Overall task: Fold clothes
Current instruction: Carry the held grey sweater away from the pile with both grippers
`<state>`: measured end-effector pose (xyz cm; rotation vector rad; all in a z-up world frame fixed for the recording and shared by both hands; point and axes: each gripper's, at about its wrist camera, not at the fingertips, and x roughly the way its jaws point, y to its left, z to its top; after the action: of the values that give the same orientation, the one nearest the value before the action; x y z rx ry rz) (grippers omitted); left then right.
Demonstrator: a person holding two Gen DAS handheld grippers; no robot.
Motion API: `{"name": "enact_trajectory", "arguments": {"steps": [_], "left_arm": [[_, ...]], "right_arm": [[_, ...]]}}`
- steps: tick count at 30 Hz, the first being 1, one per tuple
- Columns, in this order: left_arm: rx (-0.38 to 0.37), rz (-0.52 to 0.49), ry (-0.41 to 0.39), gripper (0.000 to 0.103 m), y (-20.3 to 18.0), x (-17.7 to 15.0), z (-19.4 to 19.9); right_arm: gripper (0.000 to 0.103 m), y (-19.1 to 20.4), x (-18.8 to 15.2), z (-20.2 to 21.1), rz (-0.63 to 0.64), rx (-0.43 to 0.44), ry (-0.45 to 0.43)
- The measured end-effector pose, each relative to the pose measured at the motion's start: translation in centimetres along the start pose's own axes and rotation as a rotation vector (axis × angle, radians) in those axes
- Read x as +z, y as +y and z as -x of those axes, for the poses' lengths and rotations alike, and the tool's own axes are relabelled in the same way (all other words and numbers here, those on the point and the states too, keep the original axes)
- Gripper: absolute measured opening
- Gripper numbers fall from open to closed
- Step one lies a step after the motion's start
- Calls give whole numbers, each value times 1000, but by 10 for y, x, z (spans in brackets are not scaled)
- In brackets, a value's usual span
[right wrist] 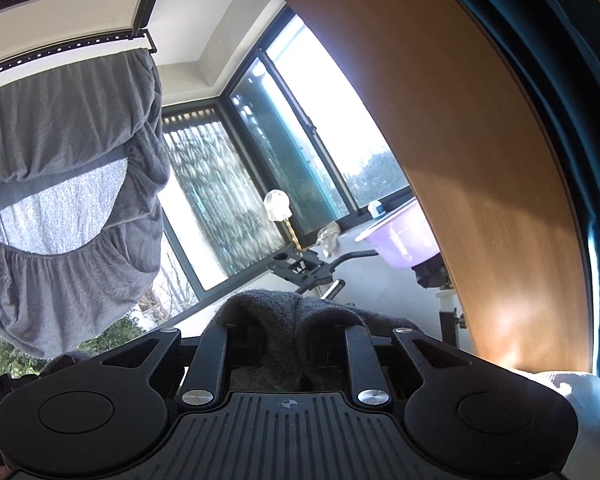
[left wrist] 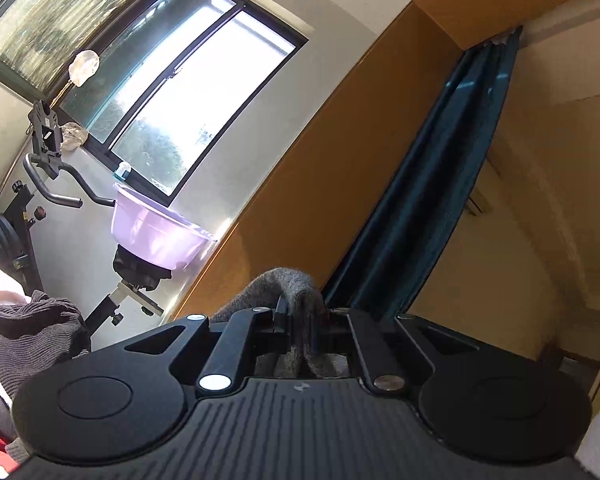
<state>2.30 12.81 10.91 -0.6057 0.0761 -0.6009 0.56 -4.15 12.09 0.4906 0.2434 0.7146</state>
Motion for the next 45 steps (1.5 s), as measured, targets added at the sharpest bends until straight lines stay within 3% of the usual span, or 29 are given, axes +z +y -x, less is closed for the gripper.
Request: {"name": "enact_trajectory", "arguments": {"steps": [5,11,21,25,36,40,45], "left_arm": [[-66,40,22,8,-15,-17,15],[-172,63,90,8,-39,-36,-7],[-378,47,243,8,-116,-97,-101],[-462,117,320,8,-161,-149,-161],[-729,271,538,8,-323,-330,-330],[-813,296,607,8,-369,-384,-375],[-906,264,713,8,-418,-436,-429]], "right_arm": [[16,33,-17,33,-12,-23,36],[16,53,-22,87,-5,-101,42],[16,11,-12,196,-10,-262,-91],[16,-18,-4,249,6,-354,-134],[16,-114,10,457,1,-663,-216],[16,-138,16,528,39,-777,-235],[16,-182,22,592,-24,-889,-330]]}}
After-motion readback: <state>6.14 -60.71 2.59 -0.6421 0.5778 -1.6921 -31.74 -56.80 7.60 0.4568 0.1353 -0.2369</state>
